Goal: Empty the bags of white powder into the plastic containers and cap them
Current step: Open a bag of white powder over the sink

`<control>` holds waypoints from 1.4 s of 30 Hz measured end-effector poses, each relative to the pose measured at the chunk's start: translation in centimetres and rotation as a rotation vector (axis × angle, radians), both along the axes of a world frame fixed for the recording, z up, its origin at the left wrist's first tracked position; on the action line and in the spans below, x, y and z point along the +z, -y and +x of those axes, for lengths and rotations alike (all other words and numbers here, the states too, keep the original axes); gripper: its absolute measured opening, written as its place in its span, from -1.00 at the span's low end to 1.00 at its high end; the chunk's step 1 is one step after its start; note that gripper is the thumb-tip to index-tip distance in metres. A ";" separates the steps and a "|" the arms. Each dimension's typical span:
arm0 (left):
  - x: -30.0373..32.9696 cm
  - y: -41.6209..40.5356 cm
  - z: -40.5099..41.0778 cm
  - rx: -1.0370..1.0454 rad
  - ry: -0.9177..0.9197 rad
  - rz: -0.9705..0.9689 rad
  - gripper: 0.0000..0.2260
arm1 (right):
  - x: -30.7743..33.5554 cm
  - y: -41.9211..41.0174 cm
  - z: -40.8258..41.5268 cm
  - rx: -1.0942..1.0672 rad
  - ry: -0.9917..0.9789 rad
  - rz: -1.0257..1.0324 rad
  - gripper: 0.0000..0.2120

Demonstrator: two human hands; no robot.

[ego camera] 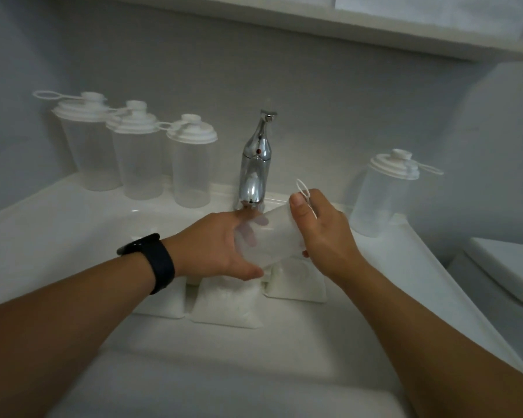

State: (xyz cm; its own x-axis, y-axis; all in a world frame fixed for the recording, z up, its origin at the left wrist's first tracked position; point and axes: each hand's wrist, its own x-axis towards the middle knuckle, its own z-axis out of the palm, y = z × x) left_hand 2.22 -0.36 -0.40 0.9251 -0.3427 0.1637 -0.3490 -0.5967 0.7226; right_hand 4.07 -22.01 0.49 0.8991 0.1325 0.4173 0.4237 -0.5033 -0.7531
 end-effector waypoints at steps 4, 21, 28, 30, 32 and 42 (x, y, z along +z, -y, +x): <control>0.2 -0.3 -0.1 -0.027 -0.068 -0.020 -0.35 | -0.1 -0.2 -0.2 -0.013 -0.020 0.031 -0.54; 0.2 -0.2 -1.1 -0.235 -0.536 -0.486 -0.36 | 1.1 -0.9 -0.9 -0.033 0.140 0.112 -0.63; -0.2 -0.4 -1.1 -0.323 -0.754 -0.524 -0.40 | 0.9 -0.4 -1.0 0.010 0.042 0.162 -0.55; -0.2 -0.9 -1.0 -0.419 -0.837 -0.560 -0.39 | 1.2 -0.4 -1.2 0.059 0.041 0.228 -0.58; -0.1 -0.8 -1.3 -0.655 -0.948 -0.697 -0.37 | 2.1 -0.4 -1.3 0.122 0.028 0.396 -0.63; -0.7 1.0 -1.6 -0.308 -0.522 -0.599 -0.35 | 0.4 1.0 0.7 0.070 -0.188 0.474 -0.65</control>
